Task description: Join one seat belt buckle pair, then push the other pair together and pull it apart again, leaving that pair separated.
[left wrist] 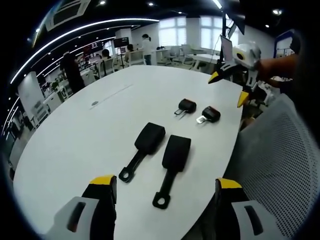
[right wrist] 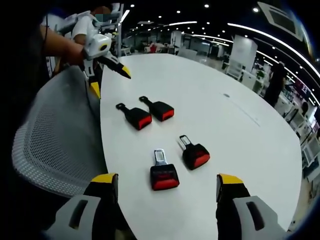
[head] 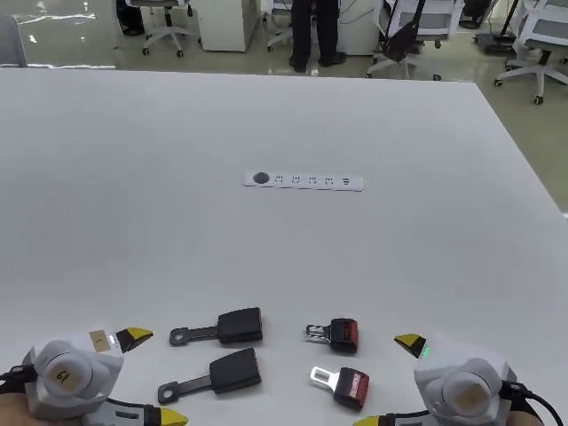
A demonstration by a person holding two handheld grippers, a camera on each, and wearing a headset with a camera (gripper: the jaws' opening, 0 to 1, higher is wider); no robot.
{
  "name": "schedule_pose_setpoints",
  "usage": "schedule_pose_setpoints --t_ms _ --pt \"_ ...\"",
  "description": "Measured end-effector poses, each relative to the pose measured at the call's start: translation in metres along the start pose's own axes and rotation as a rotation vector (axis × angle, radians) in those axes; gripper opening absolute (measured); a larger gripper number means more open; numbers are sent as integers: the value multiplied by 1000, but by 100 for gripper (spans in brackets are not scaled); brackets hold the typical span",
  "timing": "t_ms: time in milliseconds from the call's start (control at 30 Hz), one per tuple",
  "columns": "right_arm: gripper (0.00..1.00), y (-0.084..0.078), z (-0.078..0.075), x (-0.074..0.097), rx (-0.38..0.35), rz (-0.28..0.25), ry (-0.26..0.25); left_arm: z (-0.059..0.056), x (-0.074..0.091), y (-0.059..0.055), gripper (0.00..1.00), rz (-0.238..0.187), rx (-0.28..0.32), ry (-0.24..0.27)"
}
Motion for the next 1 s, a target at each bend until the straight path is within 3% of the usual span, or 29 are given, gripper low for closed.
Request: schedule_pose_setpoints --t_ms 567,1000 --pt "72 6 -2 -18 31 24 25 -2 -31 7 70 49 -55 -59" --pt "64 8 7 -36 72 44 81 -3 -52 9 58 88 -80 -114"
Point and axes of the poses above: the centre of the closed fingertips' face, and the gripper's own axes: x roughly backward along the fingers, z roughly to its left, y roughly out of its top, the point moved 1 cm from there along x, roughly backward along the fingers, and after that the axes turned 6 degrees about -z, right-handed, at the moved point
